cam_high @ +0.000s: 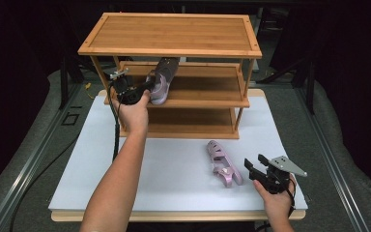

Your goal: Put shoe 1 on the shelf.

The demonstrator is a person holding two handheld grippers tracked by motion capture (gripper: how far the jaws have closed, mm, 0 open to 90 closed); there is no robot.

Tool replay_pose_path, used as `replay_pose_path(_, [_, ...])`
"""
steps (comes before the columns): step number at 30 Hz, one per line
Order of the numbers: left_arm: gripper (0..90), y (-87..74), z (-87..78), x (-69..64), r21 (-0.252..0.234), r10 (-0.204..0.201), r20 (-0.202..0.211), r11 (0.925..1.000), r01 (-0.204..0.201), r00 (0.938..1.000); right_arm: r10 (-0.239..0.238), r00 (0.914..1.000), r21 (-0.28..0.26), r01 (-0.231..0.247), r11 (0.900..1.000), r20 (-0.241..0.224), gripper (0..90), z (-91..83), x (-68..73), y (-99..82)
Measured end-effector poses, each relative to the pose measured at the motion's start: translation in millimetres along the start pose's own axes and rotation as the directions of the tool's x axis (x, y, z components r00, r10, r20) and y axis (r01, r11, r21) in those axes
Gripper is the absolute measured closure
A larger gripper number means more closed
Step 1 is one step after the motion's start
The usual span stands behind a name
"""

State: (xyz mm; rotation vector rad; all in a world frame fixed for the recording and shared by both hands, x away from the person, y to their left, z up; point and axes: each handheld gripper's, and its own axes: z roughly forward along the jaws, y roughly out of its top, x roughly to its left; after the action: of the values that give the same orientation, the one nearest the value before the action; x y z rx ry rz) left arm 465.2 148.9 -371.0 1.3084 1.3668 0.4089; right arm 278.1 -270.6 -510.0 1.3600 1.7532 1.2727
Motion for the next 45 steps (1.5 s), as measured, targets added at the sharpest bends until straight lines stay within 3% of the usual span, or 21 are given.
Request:
replay_pose_path(3, [76.9, 2.8, 3.7, -1.7, 0.022, 0.013, -0.007, 0.9997, -0.013, 0.9999, -0.002, 1.0, 0.017, 0.002, 0.9999, -0.003, 41.6, -1.3, -0.8, 0.3])
replay_pose_path(8, [75.4, 3.6, 8.6, -0.3, 0.026, -0.005, -0.005, 0.9997, 0.005, 1.0, 0.003, 1.0, 0.017, -0.003, 0.9998, -0.008, 41.6, 0.0, -2.0, -0.9])
replay_pose_path(15, [65.2, 8.2, 12.4, -1.8, 0.019, -0.012, 0.018, 0.9998, 0.011, 0.9998, 0.022, 0.9997, 0.01, -0.022, 0.9997, -0.009, 41.6, 1.0, -3.0, -1.9])
replay_pose_path(18, [60.6, 11.5, 12.9, -0.9, 0.027, -0.012, 0.051, 0.9996, 0.011, 0.9986, 0.023, 0.9997, 0.02, -0.023, 0.9995, -0.012, 41.6, 0.7, -3.5, -2.1])
replay_pose_path(28, [56.4, 14.1, 8.2, -0.9, 0.011, -0.008, 0.063, 0.9999, 0.007, 0.998, 0.023, 0.9997, 0.019, -0.023, 0.9996, -0.01, 41.6, 1.4, -2.7, -2.1])
replay_pose_path(35, [52.4, 13.7, 1.1, -6.4, -0.005, 0.038, 0.05, 0.9993, -0.038, 0.998, 0.024, 0.9997, 0.018, -0.023, 0.9996, -0.009, 41.6, 1.5, -3.4, -2.1])
replay_pose_path(41, [50.2, 16.3, -9.8, -10.3, -0.02, 0.07, 0.074, 0.9975, -0.068, 0.9949, 0.022, 0.9997, 0.012, -0.022, 0.9997, -0.008, 41.6, 1.8, -3.2, -2.0])
replay_pose_path(43, [49.9, 15.8, -14.2, -13.1, -0.011, 0.086, 0.082, 0.9963, -0.085, 0.9929, 0.016, 0.9999, 0.029, -0.015, 0.9994, -0.007, 41.6, 0.9, -3.2, -1.2])
replay_pose_path(45, [49.5, 14.6, -18.9, -15.8, -0.005, 0.105, 0.088, 0.9945, -0.105, 0.9906, 0.016, 0.9999, 0.013, -0.016, 0.9998, -0.006, 41.6, 2.3, -2.9, -1.7])
